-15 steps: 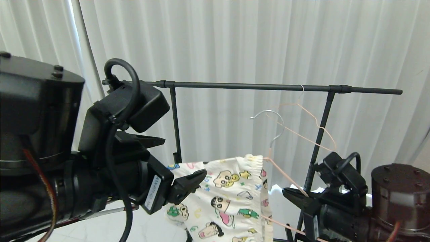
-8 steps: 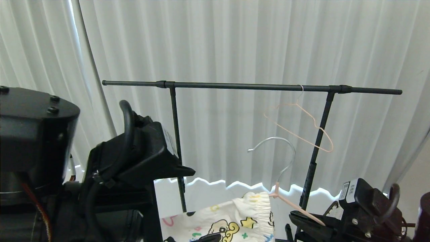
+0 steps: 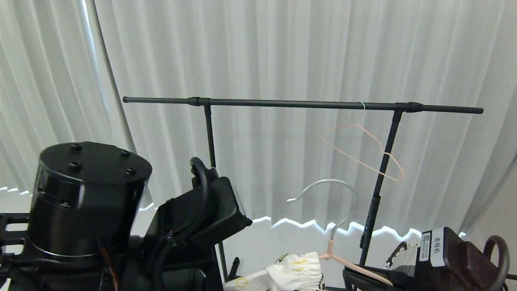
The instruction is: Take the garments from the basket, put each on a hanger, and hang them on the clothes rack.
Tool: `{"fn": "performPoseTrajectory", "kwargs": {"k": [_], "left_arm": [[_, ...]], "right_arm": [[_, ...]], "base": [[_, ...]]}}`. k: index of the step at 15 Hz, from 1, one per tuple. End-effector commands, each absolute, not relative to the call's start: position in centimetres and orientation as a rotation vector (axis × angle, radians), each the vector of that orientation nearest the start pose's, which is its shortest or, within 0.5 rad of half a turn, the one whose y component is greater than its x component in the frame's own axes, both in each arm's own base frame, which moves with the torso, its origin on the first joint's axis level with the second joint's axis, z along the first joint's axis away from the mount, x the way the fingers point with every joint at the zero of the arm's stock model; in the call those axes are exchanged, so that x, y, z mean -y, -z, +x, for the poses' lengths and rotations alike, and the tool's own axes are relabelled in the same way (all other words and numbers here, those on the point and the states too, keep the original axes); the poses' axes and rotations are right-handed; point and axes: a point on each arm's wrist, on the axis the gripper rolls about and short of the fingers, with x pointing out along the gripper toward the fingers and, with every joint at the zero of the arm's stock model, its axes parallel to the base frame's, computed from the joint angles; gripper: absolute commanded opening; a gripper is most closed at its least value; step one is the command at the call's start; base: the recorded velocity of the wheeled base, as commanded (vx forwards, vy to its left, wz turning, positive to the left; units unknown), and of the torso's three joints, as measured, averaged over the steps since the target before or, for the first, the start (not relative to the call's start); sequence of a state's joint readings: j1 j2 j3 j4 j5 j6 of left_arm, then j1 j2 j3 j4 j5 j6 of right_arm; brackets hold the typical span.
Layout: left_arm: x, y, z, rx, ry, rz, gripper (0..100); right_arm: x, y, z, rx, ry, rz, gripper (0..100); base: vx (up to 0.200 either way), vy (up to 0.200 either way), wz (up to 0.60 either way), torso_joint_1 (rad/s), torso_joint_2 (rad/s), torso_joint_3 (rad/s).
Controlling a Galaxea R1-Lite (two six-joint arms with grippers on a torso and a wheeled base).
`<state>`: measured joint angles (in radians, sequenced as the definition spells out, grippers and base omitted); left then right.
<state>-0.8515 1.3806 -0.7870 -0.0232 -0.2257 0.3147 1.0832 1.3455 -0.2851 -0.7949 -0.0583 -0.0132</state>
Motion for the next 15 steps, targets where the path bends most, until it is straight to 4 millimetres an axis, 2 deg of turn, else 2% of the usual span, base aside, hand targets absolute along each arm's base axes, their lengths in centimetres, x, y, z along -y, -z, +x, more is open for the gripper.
{"fn": "performPoseTrajectory", "kwargs": {"k": [1, 7, 8, 11, 13, 15], "left_arm": [[16.9, -19.9, 14.1, -0.427, 1.135, 0.468, 0], [16.6, -19.3, 14.0, -0.448, 1.129, 0.474, 0], [16.4, -19.2, 14.1, -0.454, 1.115, 0.471, 0], [15.7, -18.6, 14.7, -0.458, 1.036, 0.475, 0], [14.5, -17.3, 15.2, -0.487, 0.865, 0.514, 0], [14.2, -17.3, 15.6, -0.458, 0.781, 0.505, 0]], "right_arm": [[-16.3, -15.1, 8.7, -0.223, -1.025, -0.159, 0], [-16.5, -15.5, 8.8, -0.212, -1.023, -0.146, 0], [-16.5, -15.5, 8.8, -0.211, -1.022, -0.146, 100], [-16.3, -15.3, 8.9, -0.215, -1.002, -0.153, 100], [-15.8, -15.1, 9.6, -0.227, -0.934, -0.156, 100], [-15.6, -14.2, 9.5, -0.262, -0.932, -0.171, 100]], "base": [[0.0, 0.0, 0.0, 0.0, 0.0, 0.0], [0.0, 0.0, 0.0, 0.0, 0.0, 0.0], [0.0, 0.0, 0.0, 0.0, 0.0, 0.0], [0.0, 0.0, 0.0, 0.0, 0.0, 0.0], [0.0, 0.0, 0.0, 0.0, 0.0, 0.0], [0.0, 0.0, 0.0, 0.0, 0.0, 0.0]]}}
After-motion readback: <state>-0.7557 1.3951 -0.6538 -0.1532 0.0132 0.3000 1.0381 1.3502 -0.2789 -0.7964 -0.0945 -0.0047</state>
